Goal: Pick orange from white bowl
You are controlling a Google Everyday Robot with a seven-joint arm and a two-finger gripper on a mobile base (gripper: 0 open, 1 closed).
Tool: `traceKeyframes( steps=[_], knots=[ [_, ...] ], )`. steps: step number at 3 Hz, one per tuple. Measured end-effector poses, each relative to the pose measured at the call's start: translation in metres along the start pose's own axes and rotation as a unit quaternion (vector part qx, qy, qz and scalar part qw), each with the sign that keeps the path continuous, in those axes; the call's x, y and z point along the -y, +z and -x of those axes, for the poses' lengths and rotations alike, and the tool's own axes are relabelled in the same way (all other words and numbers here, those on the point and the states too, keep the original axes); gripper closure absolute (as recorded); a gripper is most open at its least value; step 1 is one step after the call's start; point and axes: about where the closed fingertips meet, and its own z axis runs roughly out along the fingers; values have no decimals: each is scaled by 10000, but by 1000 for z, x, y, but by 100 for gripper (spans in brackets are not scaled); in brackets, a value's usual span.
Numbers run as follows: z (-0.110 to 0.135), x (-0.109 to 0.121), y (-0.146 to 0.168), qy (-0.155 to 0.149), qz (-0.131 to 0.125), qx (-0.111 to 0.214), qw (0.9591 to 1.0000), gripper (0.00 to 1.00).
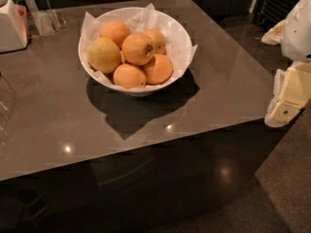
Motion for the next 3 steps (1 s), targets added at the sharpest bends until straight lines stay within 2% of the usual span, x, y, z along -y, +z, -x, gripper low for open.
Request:
traceKeyframes(
  steps=[1,2,3],
  knots=[
    [0,0,0,-2,0,2,10000,0],
    [21,4,3,-181,3,270,9995,0],
    [71,12,11,-670,228,788,9944,0]
  ],
)
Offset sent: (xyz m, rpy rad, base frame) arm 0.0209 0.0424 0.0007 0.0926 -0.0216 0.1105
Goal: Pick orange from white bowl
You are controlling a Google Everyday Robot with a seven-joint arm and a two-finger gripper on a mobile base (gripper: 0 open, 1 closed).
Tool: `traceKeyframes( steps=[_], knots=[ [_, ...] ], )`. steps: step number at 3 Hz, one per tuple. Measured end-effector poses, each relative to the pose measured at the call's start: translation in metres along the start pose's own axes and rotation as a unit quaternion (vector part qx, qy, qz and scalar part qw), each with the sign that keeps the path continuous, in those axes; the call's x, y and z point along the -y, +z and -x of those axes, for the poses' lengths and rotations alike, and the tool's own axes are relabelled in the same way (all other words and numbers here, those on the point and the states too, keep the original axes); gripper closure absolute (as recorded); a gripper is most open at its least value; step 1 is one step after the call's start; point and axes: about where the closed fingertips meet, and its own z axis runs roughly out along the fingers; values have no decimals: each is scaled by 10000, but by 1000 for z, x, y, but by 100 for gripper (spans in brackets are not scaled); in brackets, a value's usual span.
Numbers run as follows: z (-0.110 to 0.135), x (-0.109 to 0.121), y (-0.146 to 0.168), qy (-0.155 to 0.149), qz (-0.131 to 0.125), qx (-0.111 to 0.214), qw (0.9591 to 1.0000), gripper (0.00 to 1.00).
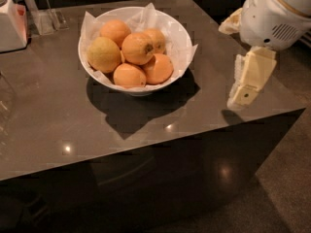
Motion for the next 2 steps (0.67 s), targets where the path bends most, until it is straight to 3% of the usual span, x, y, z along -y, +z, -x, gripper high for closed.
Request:
traceKeyframes(
  steps=[1,2],
  knots=[
    [49,15,12,-459,193,429,9978,0],
    [79,19,21,-993,402,508,9929,0]
  ],
)
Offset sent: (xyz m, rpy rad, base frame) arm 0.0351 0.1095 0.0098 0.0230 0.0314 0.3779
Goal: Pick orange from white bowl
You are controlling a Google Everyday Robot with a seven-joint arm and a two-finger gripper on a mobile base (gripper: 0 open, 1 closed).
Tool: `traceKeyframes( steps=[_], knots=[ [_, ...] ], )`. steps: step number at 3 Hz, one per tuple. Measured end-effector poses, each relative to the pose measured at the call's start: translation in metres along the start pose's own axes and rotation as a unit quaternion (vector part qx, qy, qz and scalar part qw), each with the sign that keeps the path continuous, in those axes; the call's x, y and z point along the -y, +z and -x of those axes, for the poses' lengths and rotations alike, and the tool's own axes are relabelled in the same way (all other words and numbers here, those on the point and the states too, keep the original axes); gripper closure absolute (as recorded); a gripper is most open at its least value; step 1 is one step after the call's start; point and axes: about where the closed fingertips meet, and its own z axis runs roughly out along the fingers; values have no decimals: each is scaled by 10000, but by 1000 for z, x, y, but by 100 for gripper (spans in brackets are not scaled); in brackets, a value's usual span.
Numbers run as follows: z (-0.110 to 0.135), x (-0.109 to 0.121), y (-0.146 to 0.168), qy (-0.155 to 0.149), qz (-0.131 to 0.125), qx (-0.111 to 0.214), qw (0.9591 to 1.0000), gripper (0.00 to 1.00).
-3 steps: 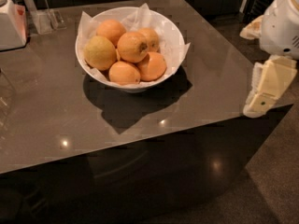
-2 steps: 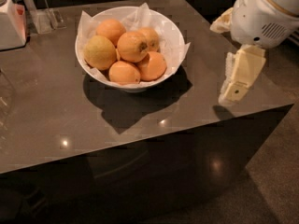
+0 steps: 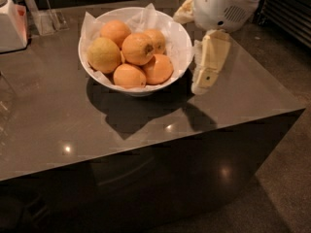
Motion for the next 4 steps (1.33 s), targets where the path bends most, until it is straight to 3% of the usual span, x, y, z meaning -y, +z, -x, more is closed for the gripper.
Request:
traceKeyframes(
  steps=[1,2,4],
  knots=[
    [0,0,-1,43,-69,13,10000,0],
    [-2,15,-1,-51,-184,82,9998,0],
    [12,60,34,-494,192,311,9981,0]
  ],
)
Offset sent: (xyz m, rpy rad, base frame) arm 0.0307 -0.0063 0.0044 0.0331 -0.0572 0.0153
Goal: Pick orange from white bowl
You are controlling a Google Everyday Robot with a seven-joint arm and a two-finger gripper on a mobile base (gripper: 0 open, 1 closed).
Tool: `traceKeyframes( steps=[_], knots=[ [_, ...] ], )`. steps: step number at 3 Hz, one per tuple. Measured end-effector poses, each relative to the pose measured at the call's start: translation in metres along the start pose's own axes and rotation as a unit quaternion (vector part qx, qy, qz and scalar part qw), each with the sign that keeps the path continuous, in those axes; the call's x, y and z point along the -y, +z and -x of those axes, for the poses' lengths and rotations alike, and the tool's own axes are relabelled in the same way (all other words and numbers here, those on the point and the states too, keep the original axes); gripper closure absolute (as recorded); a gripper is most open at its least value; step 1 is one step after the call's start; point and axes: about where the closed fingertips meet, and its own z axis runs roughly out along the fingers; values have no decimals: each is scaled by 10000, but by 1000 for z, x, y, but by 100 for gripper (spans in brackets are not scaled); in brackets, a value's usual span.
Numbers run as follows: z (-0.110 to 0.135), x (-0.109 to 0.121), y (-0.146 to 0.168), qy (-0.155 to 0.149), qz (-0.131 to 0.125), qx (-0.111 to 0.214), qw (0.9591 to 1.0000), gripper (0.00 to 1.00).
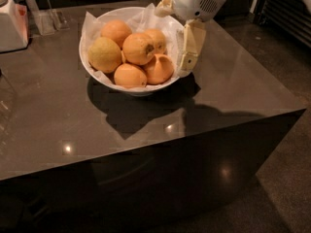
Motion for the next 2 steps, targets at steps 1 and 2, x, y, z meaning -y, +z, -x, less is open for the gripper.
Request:
traceKeyframes(
  steps=[1,2],
  knots=[
    [4,16,22,-89,199,173,9996,0],
    [8,29,39,-141,332,284,9989,0]
  ],
)
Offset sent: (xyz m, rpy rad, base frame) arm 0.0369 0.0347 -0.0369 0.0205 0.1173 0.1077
